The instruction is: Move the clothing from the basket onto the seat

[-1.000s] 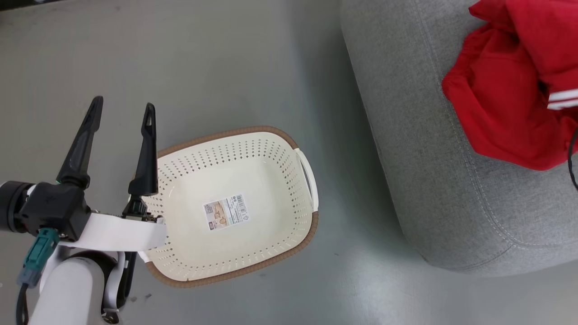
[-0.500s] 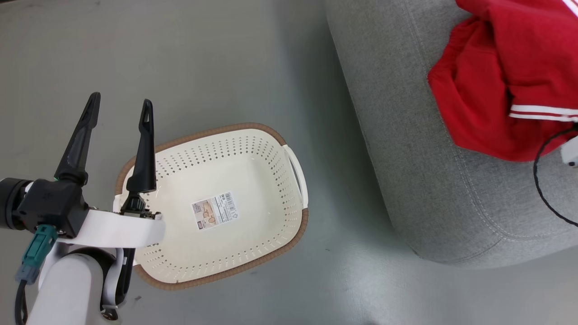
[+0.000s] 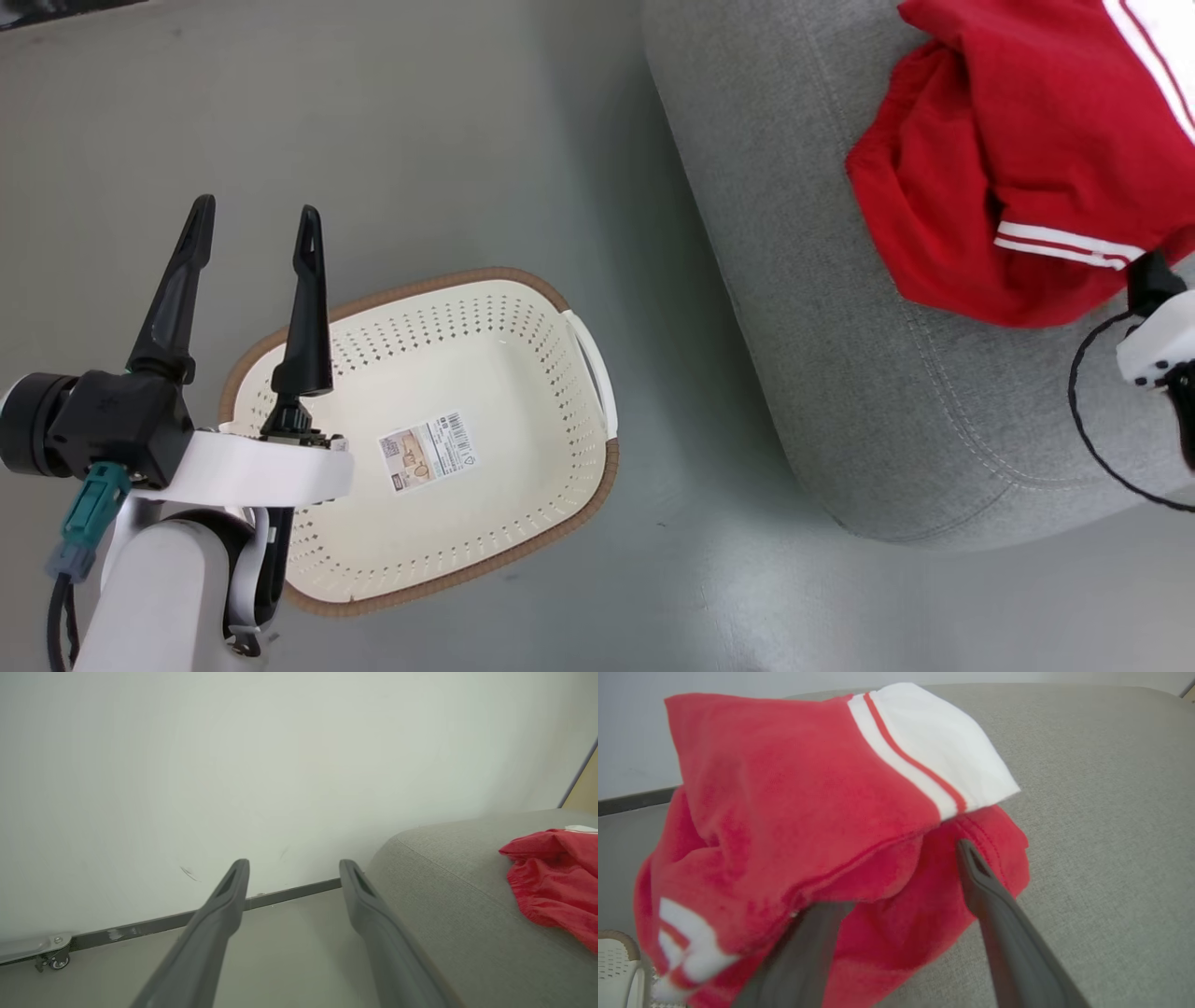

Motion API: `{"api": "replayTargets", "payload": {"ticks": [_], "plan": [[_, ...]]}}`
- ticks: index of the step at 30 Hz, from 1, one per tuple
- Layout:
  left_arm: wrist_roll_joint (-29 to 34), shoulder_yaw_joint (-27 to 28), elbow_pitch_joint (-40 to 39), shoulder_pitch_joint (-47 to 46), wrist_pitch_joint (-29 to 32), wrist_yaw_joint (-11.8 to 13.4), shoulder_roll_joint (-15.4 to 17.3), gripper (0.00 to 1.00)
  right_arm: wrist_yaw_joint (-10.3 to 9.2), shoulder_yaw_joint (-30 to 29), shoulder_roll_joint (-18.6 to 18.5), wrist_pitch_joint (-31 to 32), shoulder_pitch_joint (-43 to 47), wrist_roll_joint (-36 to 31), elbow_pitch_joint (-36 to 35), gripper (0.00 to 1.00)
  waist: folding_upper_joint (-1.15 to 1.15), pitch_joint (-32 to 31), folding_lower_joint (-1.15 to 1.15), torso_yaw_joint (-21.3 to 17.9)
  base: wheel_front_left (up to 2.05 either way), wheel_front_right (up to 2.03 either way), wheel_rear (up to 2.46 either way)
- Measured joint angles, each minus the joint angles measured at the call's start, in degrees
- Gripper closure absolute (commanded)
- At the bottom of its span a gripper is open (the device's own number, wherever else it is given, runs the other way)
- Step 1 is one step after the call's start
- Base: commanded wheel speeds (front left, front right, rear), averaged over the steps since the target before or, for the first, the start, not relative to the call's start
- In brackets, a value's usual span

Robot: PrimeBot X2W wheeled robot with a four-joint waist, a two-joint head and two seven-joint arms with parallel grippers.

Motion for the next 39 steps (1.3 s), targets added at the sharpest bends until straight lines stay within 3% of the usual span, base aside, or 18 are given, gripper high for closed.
{"api": "replayTargets", "payload": {"ticks": [14, 23, 32, 39], "plan": [[-0.5, 0.2, 2.6, 0.0, -1.5, 0.0, -0.4, 0.0, 0.0, 5.4, -0.2, 6.8, 6.1, 8.7, -6.6, 0.0, 0.0, -2.0, 0.0, -2.9, 0.0, 0.0, 0.0], [-1.0, 1.3, 3.8, 0.0, -2.3, 0.2, -0.9, 0.0, 0.0, 10.1, -1.7, 10.9, 9.5, 13.5, -14.9, 0.0, 0.0, -4.1, 0.0, -4.0, 0.0, 0.0, 0.0], [-2.5, 3.9, 4.1, 0.9, -2.9, 1.6, -2.2, 0.0, -0.01, 14.2, -4.0, 12.3, 11.5, 17.1, -26.3, 0.0, 0.0, -7.3, 0.0, -2.8, 0.0, 0.0, 0.0], [-3.0, 5.7, 4.3, 3.8, -3.3, 3.0, -3.0, 0.0, -0.01, 14.3, -6.0, 9.5, 11.4, 15.9, -30.6, 0.0, 0.0, -9.6, 0.0, -0.5, 0.0, 0.0, 0.0]]}}
